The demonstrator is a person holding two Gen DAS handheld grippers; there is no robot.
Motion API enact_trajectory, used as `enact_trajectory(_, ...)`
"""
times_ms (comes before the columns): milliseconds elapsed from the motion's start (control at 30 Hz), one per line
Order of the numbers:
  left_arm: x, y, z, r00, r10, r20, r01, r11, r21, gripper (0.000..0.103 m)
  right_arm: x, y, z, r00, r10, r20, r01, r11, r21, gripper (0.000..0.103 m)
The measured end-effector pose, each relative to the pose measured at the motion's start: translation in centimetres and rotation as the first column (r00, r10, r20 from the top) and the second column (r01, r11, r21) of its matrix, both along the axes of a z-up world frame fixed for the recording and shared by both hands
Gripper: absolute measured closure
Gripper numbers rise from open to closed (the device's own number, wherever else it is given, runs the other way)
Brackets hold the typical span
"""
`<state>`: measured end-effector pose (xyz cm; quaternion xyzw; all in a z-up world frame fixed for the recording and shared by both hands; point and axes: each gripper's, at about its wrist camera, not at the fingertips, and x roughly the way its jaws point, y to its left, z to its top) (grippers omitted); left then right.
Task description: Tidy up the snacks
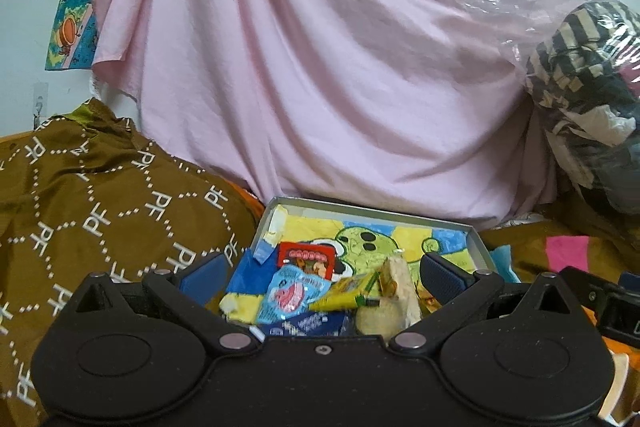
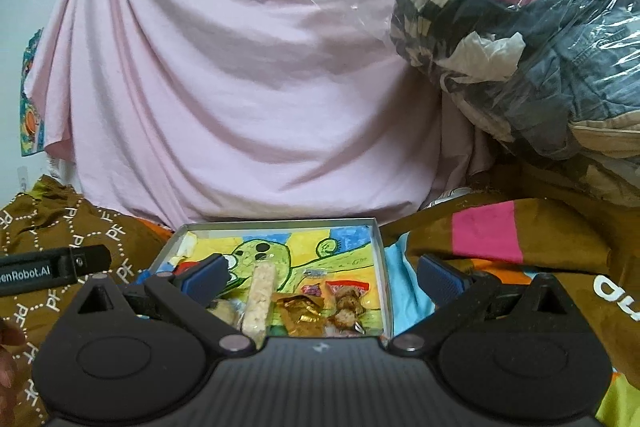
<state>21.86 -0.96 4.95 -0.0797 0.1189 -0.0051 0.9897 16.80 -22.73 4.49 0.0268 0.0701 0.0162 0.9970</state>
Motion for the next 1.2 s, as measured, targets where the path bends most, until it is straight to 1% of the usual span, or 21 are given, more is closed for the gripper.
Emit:
enact_trajectory(333, -4.8, -0.3, -1.1, 1.0, 0.01, -0.024, -0.01, 1.0, 0.009, 0.001, -4.1, 0.3, -0.8, 1.0, 0.018, -0.02, -0.018, 1.0, -0.005, 0.0)
enact_trajectory(467, -6.3, -0.1, -1.2, 1.0, 0.023, -0.019, -0.023, 1.0, 0.014, 0.001, -5.5, 0.5, -1.2, 0.999, 0.023, -0.028, -0.023, 1.0, -0.004, 0.0)
enact_trajectory(633, -7.9, 0.4, -1.7, 0.999, 0.029, -0.04, -0.029, 1.0, 0.006, 0.001, -7.2, 0.5, -2.0, 0.998, 0.022, -0.053, -0.022, 1.0, 0.001, 0.0)
enact_trajectory(933, -10.9, 0.4, -2.6, 0.997, 0.019, -0.074, -0.016, 0.999, 0.046, 0.001, -9.8, 0.5, -3.0, 0.996, 0.016, -0.084, -0.016, 1.0, 0.003, 0.0)
enact_trajectory(1100, -12.2, 0.4, -3.4, 0.994, 0.015, -0.109, -0.009, 0.998, 0.059, 0.001, -10.8, 0.6, -3.7, 0.994, 0.01, -0.113, -0.01, 1.0, -0.002, 0.0)
enact_trajectory(1200, -13.0, 0.3, -3.9, 0.991, 0.011, -0.13, -0.001, 0.997, 0.076, 0.001, -11.4, 0.5, -4.0, 0.991, 0.012, -0.131, -0.01, 1.0, 0.013, 0.0)
